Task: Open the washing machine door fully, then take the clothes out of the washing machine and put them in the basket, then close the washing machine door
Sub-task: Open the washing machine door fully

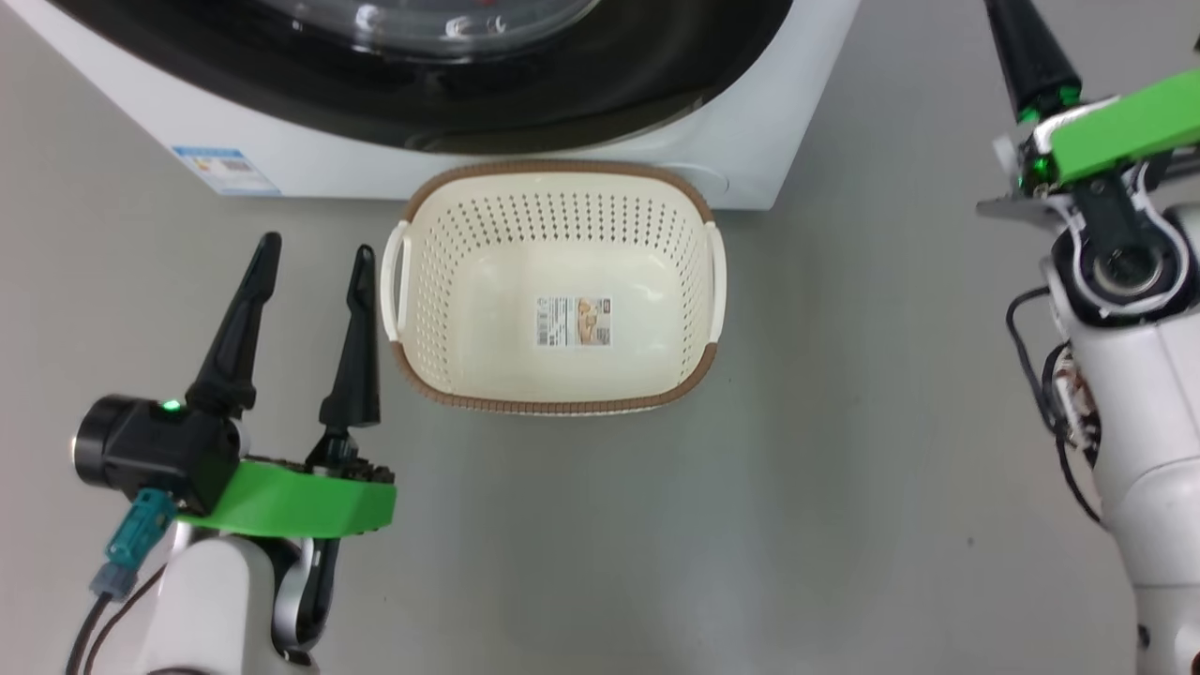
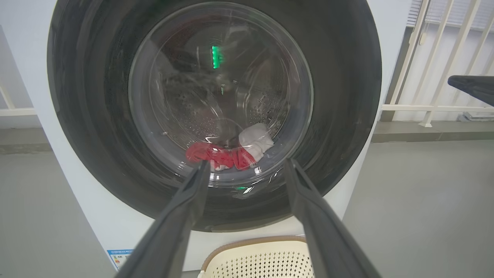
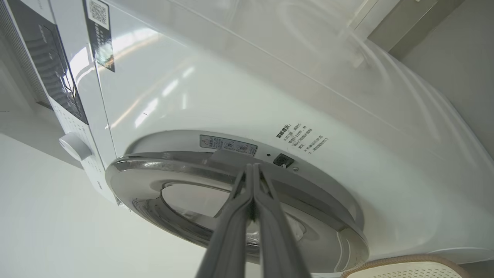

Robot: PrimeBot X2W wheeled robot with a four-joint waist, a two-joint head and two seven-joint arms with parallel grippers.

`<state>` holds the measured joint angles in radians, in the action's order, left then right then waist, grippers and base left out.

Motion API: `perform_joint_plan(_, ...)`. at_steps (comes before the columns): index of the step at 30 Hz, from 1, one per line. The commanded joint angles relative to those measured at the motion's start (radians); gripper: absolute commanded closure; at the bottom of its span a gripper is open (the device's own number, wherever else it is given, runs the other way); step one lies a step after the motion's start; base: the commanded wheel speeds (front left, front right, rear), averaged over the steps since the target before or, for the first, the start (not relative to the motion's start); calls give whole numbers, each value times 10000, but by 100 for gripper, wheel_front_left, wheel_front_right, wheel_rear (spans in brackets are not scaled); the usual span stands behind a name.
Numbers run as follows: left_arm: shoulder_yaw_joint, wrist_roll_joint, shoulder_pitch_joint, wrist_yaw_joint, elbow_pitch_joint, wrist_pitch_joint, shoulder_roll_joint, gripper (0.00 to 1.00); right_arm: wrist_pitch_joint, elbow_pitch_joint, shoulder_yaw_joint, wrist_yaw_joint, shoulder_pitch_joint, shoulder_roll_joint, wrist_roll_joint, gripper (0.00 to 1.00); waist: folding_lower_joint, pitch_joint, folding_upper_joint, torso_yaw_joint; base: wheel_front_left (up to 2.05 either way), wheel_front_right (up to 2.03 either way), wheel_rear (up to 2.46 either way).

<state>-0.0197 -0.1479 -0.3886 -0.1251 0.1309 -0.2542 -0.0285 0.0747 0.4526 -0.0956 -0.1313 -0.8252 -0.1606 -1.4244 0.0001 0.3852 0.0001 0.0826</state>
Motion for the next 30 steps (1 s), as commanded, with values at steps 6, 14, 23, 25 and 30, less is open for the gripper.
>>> perform_joint_plan(6,74,50,-315,-54,-458,-76,-250,0,1105,-335,-136,6,-1015,-258,-1028,100,0,957,-1,408,0,0,0)
perform_joint_plan(14,-64,60,-494,-54,-648,-76,-255,0,2312,-181,21,6,-2064,-379,-1898,100,0,1665,-1,620,0,0,0)
perform_joint_plan(23,-156,18,-726,-55,-824,-76,-242,0,2979,90,122,6,-3023,-610,-2014,100,0,2383,-1,999,0,0,0)
perform_joint_plan(25,-149,4,-724,-55,-818,-76,-238,0,3201,71,237,6,-3162,-546,-2257,100,0,2476,-1,1054,0,0,0)
perform_joint_plan(30,-179,1,-729,-55,-750,-76,-231,0,3746,62,380,6,-3444,-625,-2449,100,0,2612,-1,1158,0,0,0)
